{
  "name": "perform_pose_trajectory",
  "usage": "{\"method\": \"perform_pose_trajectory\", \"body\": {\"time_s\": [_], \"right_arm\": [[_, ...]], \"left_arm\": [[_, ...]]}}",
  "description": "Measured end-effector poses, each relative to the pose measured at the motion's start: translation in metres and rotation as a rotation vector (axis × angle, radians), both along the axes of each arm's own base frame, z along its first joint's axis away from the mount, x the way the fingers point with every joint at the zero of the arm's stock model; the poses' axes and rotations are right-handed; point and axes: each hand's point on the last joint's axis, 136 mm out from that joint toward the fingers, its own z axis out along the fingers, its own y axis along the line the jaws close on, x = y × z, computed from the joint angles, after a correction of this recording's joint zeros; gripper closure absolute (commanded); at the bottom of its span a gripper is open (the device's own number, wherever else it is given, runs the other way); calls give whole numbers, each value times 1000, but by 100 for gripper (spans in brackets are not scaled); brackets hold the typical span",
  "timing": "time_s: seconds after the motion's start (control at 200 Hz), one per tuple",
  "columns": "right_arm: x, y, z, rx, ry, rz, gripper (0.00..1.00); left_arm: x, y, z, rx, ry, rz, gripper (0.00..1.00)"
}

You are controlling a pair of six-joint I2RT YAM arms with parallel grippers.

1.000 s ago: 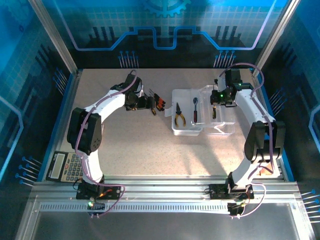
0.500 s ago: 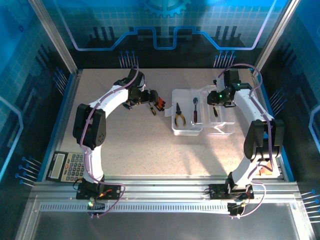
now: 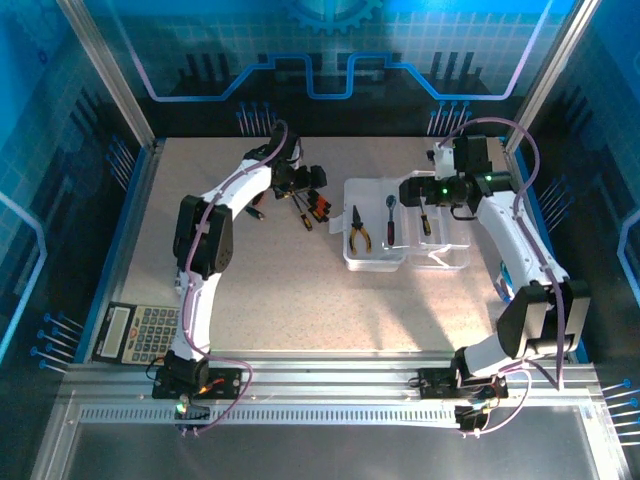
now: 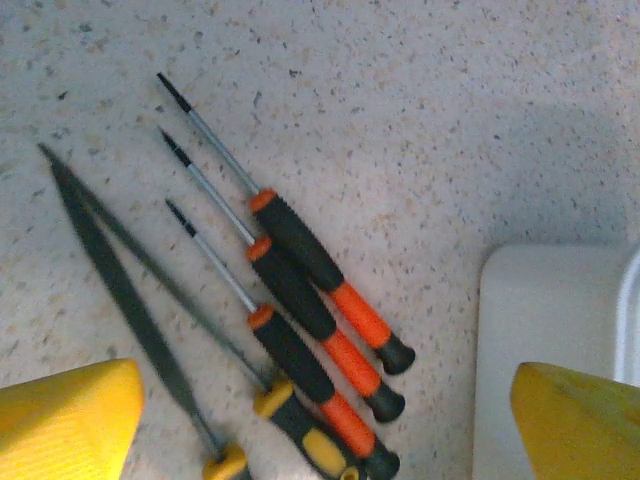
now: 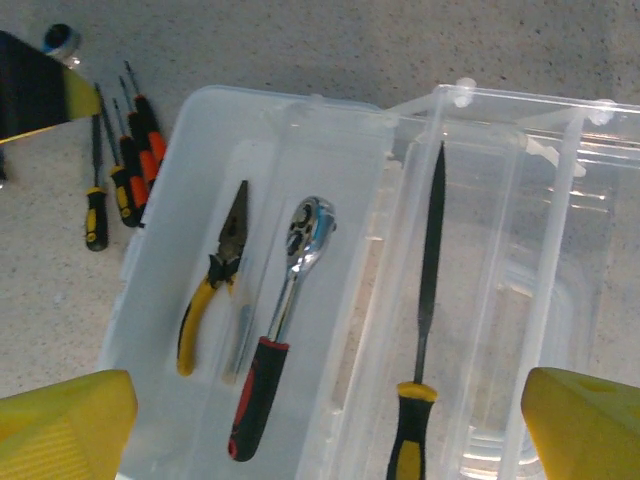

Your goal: Pack the tool kit

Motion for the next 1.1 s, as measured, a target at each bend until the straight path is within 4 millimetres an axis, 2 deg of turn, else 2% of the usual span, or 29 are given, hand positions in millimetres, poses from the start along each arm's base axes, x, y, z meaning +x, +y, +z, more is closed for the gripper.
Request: {"method": "perform_pose_trajectory", "body": {"time_s": [0.165, 0.345, 0.42, 0.69, 0.89, 1.101], "right_arm": [[-7, 2, -7, -3, 17, 9, 0], [-10, 2, -14, -7, 35, 12, 0], [-11, 2, -15, -7, 36, 11, 0], [-13, 1, -21, -9, 51, 12, 0], [-13, 1, -22, -9, 51, 12, 0], [-14, 1, -23, -9, 52, 12, 0]], "left_arm": [[10, -5, -16, -12, 21, 12, 17], [17, -9, -25, 5, 25, 9, 24], [15, -10, -28, 31, 32, 6, 30], [3, -10, -34, 158, 43, -30, 42], [-7, -2, -48, 234, 77, -60, 62], [-8, 1, -51, 259, 81, -74, 69]]}}
